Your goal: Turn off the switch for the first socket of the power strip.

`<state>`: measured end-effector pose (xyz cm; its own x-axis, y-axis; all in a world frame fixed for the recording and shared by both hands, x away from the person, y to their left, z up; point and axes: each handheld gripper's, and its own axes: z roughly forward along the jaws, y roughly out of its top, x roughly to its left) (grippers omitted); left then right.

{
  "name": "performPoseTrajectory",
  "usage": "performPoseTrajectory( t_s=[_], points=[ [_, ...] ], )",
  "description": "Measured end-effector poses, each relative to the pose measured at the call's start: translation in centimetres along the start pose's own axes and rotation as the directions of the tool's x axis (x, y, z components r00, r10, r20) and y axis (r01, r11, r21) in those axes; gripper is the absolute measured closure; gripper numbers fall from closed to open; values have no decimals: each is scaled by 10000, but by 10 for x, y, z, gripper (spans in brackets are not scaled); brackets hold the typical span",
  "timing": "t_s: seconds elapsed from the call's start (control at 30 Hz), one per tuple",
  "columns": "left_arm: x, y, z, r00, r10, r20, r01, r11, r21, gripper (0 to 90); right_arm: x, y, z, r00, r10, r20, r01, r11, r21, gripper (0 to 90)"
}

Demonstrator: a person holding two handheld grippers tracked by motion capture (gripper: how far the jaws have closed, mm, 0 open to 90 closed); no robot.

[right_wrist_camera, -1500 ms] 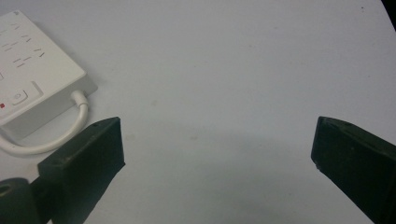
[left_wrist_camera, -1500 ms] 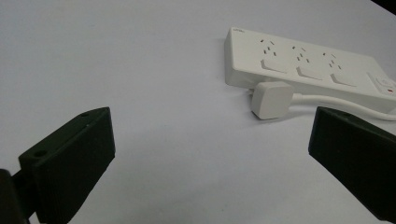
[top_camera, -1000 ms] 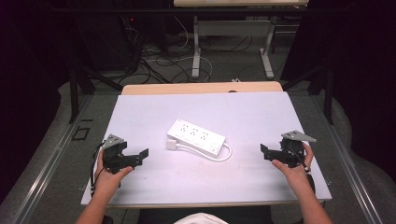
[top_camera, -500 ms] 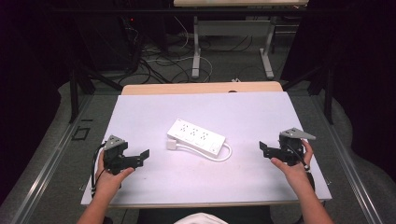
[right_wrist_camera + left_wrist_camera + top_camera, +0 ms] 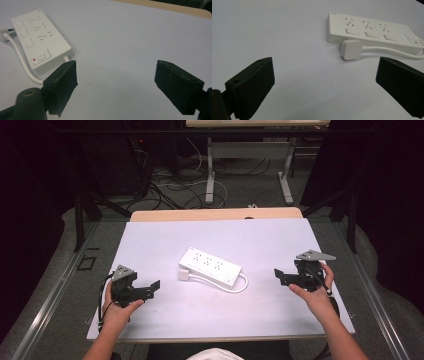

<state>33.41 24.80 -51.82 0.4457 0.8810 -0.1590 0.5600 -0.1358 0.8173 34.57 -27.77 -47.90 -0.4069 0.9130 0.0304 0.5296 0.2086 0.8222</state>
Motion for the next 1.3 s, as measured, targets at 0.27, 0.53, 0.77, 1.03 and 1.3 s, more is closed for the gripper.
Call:
performPoseTrajectory(
  t_s=[0.27, 0.53, 0.77, 1.03, 1.3],
  points=[
    [0, 0, 1, 10000, 14, -28, -14, 10000, -2, 23, 9, 13, 3, 9985, -471, -275, 478, 9985, 260, 182],
    [0, 0, 1, 10000, 15, -19, -15, 10000, 64, 25, 17, 21, 6, 9953, -852, -457, 873, 9951, 458, 182],
    [1, 0, 1, 10000, 35, -9, -35, 9999, 102, 25, 24, 29, 9, 9926, -1023, -657, 1067, 9920, 678, 186],
    [0, -1, 1, 10000, 10, -2, -10, 9999, 127, 26, 33, 36, 15, 9853, -1514, -787, 1580, 9836, 869, 186],
    [-1, -1, 2, 10000, 14, -3, -14, 9999, 134, 26, 41, 41, 20, 9826, -1650, -852, 1747, 9770, 1220, 186]
  ],
)
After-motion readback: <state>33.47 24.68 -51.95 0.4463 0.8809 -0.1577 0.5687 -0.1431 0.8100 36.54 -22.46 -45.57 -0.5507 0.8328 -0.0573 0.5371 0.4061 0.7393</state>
